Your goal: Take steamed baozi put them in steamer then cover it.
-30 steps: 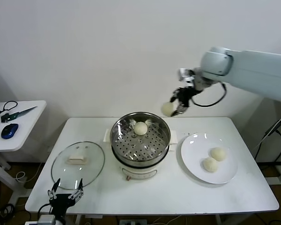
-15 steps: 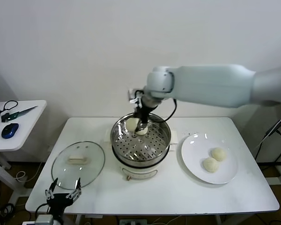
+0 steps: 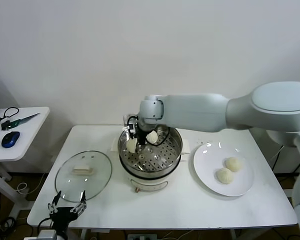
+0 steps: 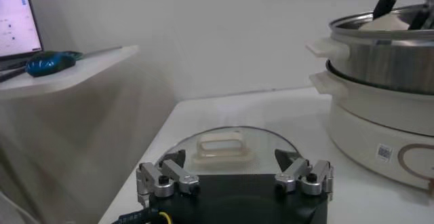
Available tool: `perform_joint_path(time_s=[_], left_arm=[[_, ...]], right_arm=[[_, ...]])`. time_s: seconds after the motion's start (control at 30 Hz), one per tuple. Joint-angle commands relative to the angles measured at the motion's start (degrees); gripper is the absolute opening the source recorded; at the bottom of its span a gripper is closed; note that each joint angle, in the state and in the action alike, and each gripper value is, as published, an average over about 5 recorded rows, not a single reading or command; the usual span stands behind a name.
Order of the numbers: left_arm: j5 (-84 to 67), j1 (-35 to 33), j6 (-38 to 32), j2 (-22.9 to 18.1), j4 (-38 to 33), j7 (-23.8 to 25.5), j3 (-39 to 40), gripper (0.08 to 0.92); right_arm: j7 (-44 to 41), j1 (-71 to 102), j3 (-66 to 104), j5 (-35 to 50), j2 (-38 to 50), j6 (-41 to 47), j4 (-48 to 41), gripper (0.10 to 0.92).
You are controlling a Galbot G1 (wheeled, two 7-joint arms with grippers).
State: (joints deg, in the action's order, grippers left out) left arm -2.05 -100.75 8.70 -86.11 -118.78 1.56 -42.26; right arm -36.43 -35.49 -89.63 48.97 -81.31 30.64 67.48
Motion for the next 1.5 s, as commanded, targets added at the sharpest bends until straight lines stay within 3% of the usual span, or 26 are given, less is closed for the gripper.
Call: perform_joint_path(time_s=[0.03,0.2,0.4,0.63,0.8,1.1,1.3,1.5], left_arm=[[0.03,0.02,0.05,-0.06,0.01,0.01,0.04,0.823],[0.05,0.02,0.19,-0.27,-0.20,0.01,0.12,0.823],[0.14,0.02,0.34,-0.39,-0.43,0.04,0.17,0.823],[0.15,0.20,0.64,-0.43,-0.79,0.09,0.11,0.823],[0.18,0.35,0.81,-0.36,-0.63,0.20,0.25,0.823],[-0.20,1.20,1.19,-0.24,-0.70,0.34,-0.18,0.823],[-0.20,0.91,1.08,-0.40,-0.64,0.29,-0.35,0.823],[-0.12,0.60,0.97,-0.74,-0.67,0.23,-0.36,0.823]], right_arm=[[1.05,3.05,0.40,-1.24,-1.70,0.55,-2.80,0.623],[-0.11,1.25,0.56,-1.07,-1.06,0.03,-1.39,0.643],[-5.28,-5.93,-0.62,-1.96,3.92,-3.80,3.06,0.787],[-20.90,-17.71,-6.42,-5.49,20.56,-15.76,6.24,0.822],[-26.36,-24.57,-14.31,-10.45,34.08,-20.14,10.20,0.823],[-22.65,-13.27,-14.01,-25.50,51.74,-19.16,15.31,0.823],[-20.19,1.77,-3.19,-34.20,53.44,-17.54,12.42,0.823],[-17.82,13.33,6.06,-36.98,51.71,-15.81,8.98,0.823]])
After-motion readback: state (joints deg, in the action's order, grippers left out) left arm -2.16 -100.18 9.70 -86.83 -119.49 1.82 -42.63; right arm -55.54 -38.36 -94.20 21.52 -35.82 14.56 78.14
